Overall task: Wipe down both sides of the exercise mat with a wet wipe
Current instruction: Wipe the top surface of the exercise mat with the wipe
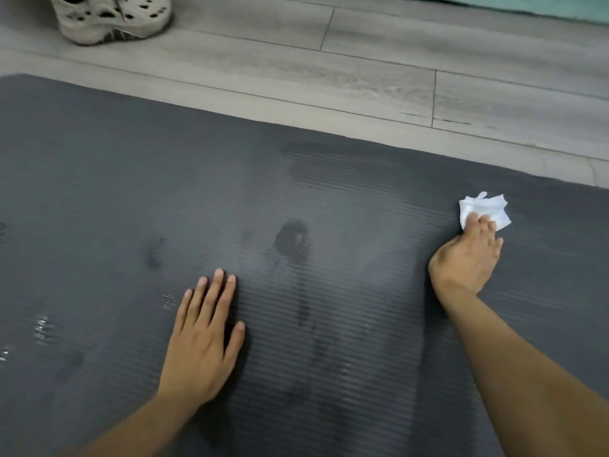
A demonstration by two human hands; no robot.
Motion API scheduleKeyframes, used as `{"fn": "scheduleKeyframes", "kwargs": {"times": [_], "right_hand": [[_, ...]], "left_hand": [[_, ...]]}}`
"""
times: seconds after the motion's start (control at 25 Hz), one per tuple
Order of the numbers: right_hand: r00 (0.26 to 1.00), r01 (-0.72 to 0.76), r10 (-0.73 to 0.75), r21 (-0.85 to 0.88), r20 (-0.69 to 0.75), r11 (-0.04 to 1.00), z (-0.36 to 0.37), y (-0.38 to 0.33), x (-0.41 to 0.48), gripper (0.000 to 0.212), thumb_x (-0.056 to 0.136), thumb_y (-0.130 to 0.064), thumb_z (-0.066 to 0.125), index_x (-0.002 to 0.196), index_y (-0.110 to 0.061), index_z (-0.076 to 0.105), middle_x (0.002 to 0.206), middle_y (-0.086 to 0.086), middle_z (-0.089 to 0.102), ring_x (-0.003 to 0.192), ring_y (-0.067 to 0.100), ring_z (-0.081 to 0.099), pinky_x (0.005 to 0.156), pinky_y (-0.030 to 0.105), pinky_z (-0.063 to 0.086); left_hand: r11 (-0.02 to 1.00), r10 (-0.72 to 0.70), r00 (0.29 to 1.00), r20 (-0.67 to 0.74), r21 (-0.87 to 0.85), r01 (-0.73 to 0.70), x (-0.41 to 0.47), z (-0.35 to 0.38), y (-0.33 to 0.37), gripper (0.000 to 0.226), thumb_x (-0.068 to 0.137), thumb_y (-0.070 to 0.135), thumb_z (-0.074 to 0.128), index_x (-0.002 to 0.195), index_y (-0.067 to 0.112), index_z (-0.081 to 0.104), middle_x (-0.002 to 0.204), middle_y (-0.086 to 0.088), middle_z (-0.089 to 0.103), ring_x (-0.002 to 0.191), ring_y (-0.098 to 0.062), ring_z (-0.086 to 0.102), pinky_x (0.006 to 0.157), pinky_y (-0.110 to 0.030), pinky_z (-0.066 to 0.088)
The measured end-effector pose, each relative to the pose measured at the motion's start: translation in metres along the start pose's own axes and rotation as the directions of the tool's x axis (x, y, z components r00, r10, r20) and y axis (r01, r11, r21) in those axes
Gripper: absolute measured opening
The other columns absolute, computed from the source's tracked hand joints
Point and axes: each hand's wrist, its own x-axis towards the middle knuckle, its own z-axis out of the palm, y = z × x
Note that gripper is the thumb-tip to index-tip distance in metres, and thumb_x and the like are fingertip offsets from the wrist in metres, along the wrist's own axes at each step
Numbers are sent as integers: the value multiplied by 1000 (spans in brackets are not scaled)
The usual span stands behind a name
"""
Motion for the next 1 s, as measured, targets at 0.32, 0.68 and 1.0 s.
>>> {"fn": "scheduleKeyframes", "kwargs": {"times": [0.32,0.68,1.0], "right_hand": [[551,687,-708,243,441,685,33,-199,-114,58,93,-9,39,150,-9,33,157,13,29,146,26,23,122,35,7],[977,34,-3,-143,213,989,-3,-41,-5,57,81,-5,45,138,-3,43,139,22,46,126,41,43,107,50,34],[372,836,-868,287,329,467,24,-167,-179,59,88,-18,26,141,-7,50,145,14,49,137,27,43,118,38,20]], "left_hand": [[1000,15,999,48,3,-15,-3,16,-14,70,100,46,31,164,24,14,172,1,11,159,-21,7,128,-48,11],[1000,18,999,27,-2,-18,0,15,-13,70,99,44,33,164,21,17,172,-1,11,159,-23,7,128,-48,10],[999,35,999,13,1,-35,0,16,-17,71,97,44,35,163,19,23,170,-3,18,158,-25,14,127,-50,15]]}}
